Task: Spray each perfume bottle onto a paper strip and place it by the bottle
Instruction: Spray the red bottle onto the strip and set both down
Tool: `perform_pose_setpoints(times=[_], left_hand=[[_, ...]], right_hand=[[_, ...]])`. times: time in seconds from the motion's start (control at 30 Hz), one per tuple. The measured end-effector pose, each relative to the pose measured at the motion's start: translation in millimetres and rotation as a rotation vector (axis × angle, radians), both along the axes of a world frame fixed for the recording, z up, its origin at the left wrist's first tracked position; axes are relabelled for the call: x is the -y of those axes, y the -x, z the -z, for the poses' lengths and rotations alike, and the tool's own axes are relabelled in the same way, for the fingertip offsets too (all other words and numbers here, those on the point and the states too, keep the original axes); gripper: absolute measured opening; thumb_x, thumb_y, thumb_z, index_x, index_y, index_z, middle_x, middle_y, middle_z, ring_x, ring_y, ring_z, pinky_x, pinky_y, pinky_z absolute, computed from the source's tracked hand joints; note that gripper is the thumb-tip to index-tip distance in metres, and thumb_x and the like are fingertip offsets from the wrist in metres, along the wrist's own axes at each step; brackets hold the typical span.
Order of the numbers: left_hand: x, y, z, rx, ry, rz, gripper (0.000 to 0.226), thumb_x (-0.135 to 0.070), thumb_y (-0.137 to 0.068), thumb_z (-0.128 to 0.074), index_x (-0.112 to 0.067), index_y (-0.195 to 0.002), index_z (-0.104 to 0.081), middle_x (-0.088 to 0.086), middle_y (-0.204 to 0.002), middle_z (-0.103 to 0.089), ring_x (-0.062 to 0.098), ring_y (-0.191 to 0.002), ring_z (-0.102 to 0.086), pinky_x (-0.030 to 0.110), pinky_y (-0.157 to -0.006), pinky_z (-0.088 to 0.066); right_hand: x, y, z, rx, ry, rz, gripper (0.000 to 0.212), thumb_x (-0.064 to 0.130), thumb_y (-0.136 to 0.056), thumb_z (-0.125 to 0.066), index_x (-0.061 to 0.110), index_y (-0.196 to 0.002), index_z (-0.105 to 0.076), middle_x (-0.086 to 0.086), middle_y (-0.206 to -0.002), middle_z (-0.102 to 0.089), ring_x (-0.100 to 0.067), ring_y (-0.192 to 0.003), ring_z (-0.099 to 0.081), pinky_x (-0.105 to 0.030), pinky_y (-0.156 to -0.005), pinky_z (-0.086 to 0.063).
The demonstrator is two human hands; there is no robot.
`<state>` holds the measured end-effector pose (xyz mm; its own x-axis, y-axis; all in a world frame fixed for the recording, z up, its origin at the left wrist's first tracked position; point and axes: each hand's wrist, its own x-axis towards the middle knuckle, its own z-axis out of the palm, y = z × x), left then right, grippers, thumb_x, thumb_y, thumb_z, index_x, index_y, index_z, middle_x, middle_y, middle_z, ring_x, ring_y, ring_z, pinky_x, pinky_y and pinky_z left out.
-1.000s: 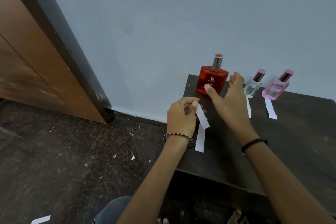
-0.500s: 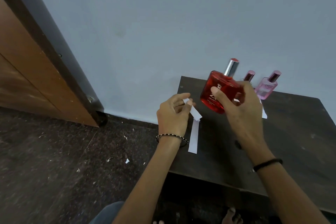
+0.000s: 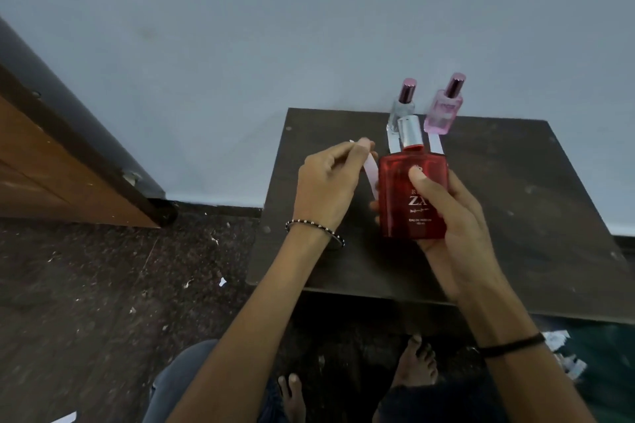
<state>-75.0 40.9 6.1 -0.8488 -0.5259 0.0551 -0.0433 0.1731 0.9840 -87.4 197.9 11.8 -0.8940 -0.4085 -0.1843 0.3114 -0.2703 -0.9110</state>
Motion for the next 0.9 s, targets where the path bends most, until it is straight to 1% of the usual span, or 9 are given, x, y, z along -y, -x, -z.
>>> perform_pose_setpoints(times=[0.1, 0.2, 0.23, 0.3, 0.37, 0.53, 0.73, 0.8, 0.9], left_hand=[[-9, 5, -2, 0.003, -0.043, 0.026, 0.028, -0.043, -0.095, -0.059, -0.026, -0.085, -0.079, -0.003, -0.085, -0.079, 0.013, -0.089, -0.074, 0.042, -0.092, -0.057], [-14, 7, -4, -0.038, -0.036, 0.059, 0.043, -0.042, -0.095, -0.061, -0.005, -0.078, -0.077, 0.019, -0.076, -0.073, 0.029, -0.072, -0.069, 0.039, -0.079, -0.059], [-15, 7, -6, -0.057, -0.037, 0.067, 0.042, -0.039, -0.095, -0.062, -0.004, -0.077, -0.077, 0.018, -0.072, -0.071, 0.023, -0.066, -0.067, 0.033, -0.073, -0.056], [-16, 5, -9, -0.078, -0.062, 0.089, 0.032, -0.033, -0.094, -0.065, -0.009, -0.076, -0.077, 0.0, -0.063, -0.071, 0.005, -0.064, -0.065, 0.02, -0.067, -0.053], [-15, 5, -11, -0.081, -0.103, 0.113, 0.024, -0.027, -0.093, -0.067, -0.01, -0.081, -0.077, -0.009, -0.066, -0.072, 0.001, -0.066, -0.067, 0.015, -0.066, -0.051], [-8, 5, -11, -0.064, -0.224, 0.141, 0.024, -0.028, -0.088, -0.073, -0.005, -0.093, -0.079, 0.003, -0.081, -0.078, 0.012, -0.077, -0.072, 0.032, -0.083, -0.057], [-4, 4, -11, -0.005, -0.296, 0.159, 0.028, -0.034, -0.086, -0.074, -0.008, -0.096, -0.08, 0.011, -0.092, -0.079, 0.022, -0.088, -0.074, 0.045, -0.1, -0.053], [-4, 4, -12, -0.004, -0.308, 0.155, 0.028, -0.035, -0.086, -0.074, -0.008, -0.094, -0.08, 0.012, -0.092, -0.079, 0.026, -0.092, -0.075, 0.047, -0.102, -0.051], [-5, 2, -12, -0.027, -0.285, 0.123, 0.027, -0.03, -0.089, -0.072, -0.005, -0.092, -0.08, 0.011, -0.09, -0.079, 0.022, -0.09, -0.075, 0.041, -0.099, -0.054]], right_hand=[[-3, 0, 3, -0.008, -0.011, -0.049, 0.036, 0.02, -0.097, -0.061, 0.021, -0.133, -0.059, -0.01, -0.118, -0.074, -0.038, -0.095, -0.075, -0.044, -0.08, -0.062], [-6, 2, 5, -0.012, -0.022, -0.094, 0.034, 0.019, -0.096, -0.063, 0.02, -0.13, -0.06, -0.011, -0.116, -0.074, -0.041, -0.095, -0.075, -0.048, -0.083, -0.061], [-7, 2, 5, -0.015, -0.022, -0.103, 0.033, 0.019, -0.096, -0.064, 0.02, -0.129, -0.06, -0.012, -0.116, -0.074, -0.042, -0.095, -0.074, -0.049, -0.083, -0.061], [-8, 3, 4, -0.029, -0.019, -0.115, 0.033, 0.019, -0.095, -0.064, 0.019, -0.128, -0.06, -0.014, -0.116, -0.073, -0.044, -0.095, -0.074, -0.051, -0.084, -0.061], [-9, 4, 2, -0.04, -0.012, -0.129, 0.032, 0.018, -0.095, -0.064, 0.018, -0.127, -0.061, -0.014, -0.115, -0.073, -0.045, -0.095, -0.073, -0.051, -0.084, -0.061], [-9, 6, 1, -0.053, -0.035, -0.161, 0.031, 0.018, -0.094, -0.065, 0.018, -0.125, -0.061, -0.011, -0.113, -0.075, -0.043, -0.091, -0.074, -0.047, -0.081, -0.061], [-9, 6, 2, -0.084, -0.059, -0.183, 0.033, 0.02, -0.093, -0.066, 0.021, -0.125, -0.06, -0.008, -0.114, -0.075, -0.04, -0.091, -0.076, -0.042, -0.077, -0.062], [-9, 6, 1, -0.103, -0.06, -0.183, 0.031, 0.02, -0.091, -0.067, 0.023, -0.122, -0.062, -0.006, -0.112, -0.075, -0.038, -0.088, -0.076, -0.039, -0.075, -0.062], [-7, 5, 3, -0.17, -0.092, -0.151, 0.028, 0.02, -0.091, -0.068, 0.026, -0.118, -0.065, -0.003, -0.109, -0.076, -0.035, -0.087, -0.077, -0.038, -0.074, -0.063]])
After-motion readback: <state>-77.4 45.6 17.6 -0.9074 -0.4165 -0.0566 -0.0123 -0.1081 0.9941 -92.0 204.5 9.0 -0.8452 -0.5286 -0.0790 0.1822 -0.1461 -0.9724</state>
